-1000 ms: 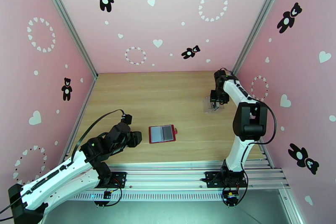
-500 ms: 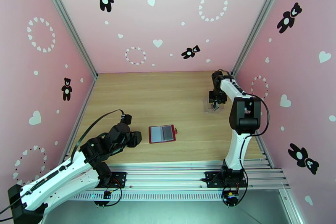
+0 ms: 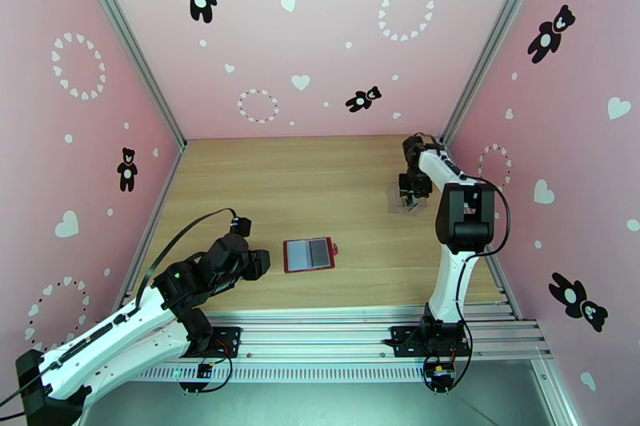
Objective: Put the credit cards into the card holder
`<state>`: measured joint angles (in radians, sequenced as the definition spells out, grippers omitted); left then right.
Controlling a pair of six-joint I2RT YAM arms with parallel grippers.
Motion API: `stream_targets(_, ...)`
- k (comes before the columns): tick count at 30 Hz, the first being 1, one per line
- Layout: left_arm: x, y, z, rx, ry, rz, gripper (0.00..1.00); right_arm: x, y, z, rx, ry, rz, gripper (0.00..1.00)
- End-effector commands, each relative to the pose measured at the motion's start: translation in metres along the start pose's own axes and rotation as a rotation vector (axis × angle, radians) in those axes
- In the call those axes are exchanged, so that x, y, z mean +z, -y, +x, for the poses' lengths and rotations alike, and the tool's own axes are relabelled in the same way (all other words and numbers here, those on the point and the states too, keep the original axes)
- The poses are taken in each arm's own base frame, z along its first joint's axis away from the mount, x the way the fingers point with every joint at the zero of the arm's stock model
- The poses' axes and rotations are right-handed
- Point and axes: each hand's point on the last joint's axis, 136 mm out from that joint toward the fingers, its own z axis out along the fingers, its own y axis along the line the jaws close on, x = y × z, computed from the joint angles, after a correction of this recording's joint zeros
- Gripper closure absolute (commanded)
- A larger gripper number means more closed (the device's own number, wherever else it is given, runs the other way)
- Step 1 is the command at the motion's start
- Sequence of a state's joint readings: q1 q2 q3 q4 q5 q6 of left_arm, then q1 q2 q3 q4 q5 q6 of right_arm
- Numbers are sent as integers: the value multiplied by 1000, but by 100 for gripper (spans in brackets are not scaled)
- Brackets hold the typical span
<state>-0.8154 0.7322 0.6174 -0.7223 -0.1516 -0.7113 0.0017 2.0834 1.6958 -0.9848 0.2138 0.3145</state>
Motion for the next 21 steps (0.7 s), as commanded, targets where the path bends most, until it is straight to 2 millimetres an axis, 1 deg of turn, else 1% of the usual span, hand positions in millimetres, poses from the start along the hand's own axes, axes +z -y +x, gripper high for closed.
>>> stream_targets(1, 1, -5, 1, 2, 5, -25, 52, -19, 19, -5, 32, 35, 56, 56)
stream_targets(4, 1, -5, 1, 3, 4, -28, 51, -34, 33, -6, 77, 79, 65, 57)
stream_targets(6, 1, -5, 1, 2, 6, -28, 51, -42, 37, -7, 102, 107, 46, 57)
stream_targets(8, 1, -5, 1, 3, 5, -29, 51, -43, 36, -6, 102, 105, 31, 58)
stream_targets(9, 1, -5, 1, 3, 5, -28, 51, -40, 33, -4, 94, 91, 18, 60)
stream_targets(11, 1, -5, 1, 3, 5, -29, 51, -33, 28, 0, 82, 63, 0, 65)
stream_targets(13, 1, -6, 1, 4, 4, -30, 51, -25, 23, 3, 75, 38, -19, 72)
stream_targets(14, 0, -6, 2, 3, 4, -30, 51, -23, 21, 4, 73, 33, -22, 76)
stream_targets(15, 0, -6, 1, 3, 5, -29, 51, -22, 20, 4, 72, 35, -25, 82)
stream_targets(16, 0, -6, 1, 3, 5, -29, 51, -24, 19, 3, 71, 41, -30, 88)
stream_targets(19, 1, -6, 2, 3, 4, -31, 51, -33, 10, -1, 65, 74, -72, 97)
stream_targets(20, 2, -6, 2, 4, 4, -33, 51, -37, 7, -1, 64, 79, -90, 100)
stream_targets(21, 1, -6, 2, 3, 3, -32, 51, -41, 4, -2, 66, 90, -109, 100)
